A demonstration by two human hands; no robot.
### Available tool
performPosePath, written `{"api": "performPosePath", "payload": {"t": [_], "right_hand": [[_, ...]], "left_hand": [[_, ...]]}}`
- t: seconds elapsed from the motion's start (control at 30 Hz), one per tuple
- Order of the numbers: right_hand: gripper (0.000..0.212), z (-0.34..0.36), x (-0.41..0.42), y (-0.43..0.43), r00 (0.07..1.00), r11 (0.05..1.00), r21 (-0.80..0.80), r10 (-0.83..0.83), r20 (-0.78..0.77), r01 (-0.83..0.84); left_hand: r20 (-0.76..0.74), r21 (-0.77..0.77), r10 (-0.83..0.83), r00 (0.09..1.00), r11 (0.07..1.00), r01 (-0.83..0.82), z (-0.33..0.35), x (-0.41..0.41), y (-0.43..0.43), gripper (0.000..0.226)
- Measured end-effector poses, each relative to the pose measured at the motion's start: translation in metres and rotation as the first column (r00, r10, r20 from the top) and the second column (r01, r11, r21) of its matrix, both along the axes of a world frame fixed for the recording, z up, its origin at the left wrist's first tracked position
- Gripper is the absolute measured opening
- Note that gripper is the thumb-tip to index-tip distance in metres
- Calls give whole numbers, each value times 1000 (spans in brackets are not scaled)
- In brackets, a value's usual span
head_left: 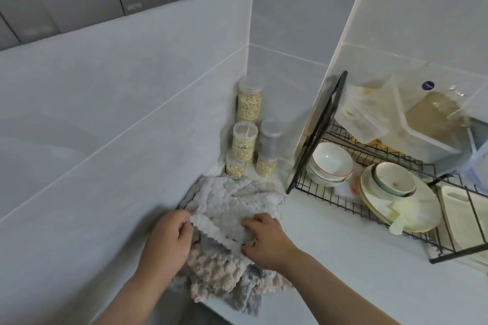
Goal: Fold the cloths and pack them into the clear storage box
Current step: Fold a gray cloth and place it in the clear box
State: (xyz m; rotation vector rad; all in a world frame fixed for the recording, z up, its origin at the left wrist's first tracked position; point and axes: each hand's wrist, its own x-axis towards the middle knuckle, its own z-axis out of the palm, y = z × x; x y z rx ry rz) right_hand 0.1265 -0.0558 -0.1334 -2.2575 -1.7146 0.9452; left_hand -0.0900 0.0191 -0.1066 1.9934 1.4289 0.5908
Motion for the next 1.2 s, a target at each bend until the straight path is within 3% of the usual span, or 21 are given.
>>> {"api": "performPosePath", "payload": {"t": [0.13, 0.3, 0.4, 0.53, 0.67, 0.77, 0.87, 1.03, 1.1, 1.2], "right_hand": [[42, 3, -2, 7, 999, 992, 127, -10, 40, 5], [10, 12, 9, 3, 995, 966, 248, -53, -79, 71], [34, 35, 22, -7, 961, 935, 286, -143, -236, 210], [37, 65, 40, -15, 810, 883, 197, -275, -519, 426], [36, 85, 51, -26, 785, 865, 204, -287, -548, 459], [18, 99, 67, -50, 734, 817, 239, -292, -613, 525], [21, 114, 92, -88, 695, 769, 259, -311, -648, 585], [23, 121, 149, -167, 782, 715, 351, -448, -433, 604], [21, 123, 169, -199, 727, 684, 302, -495, -476, 664], [36, 120, 191, -245, 535, 608, 150, -524, -663, 780]], "left_hand": [[114, 79, 8, 993, 997, -17, 54, 14, 2, 18], [71, 231, -18, 997, 973, 1, 98, 28, 13, 16], [60, 299, -10, 998, 954, -8, 123, 34, 18, 11], [54, 335, -19, 998, 942, 0, 157, 45, 23, 14], [79, 326, -79, 994, 944, 49, 180, 61, 14, 24], [128, 332, -133, 983, 939, 84, 190, 73, 7, 19], [106, 244, -221, 969, 951, 190, 193, 89, -1, 21], [22, 174, -442, 897, 885, 432, 178, 154, -34, 30], [-5, 182, -545, 838, 824, 537, 172, 185, -52, 24], [-2, 180, -657, 754, 742, 646, 164, 219, -79, 26]]}}
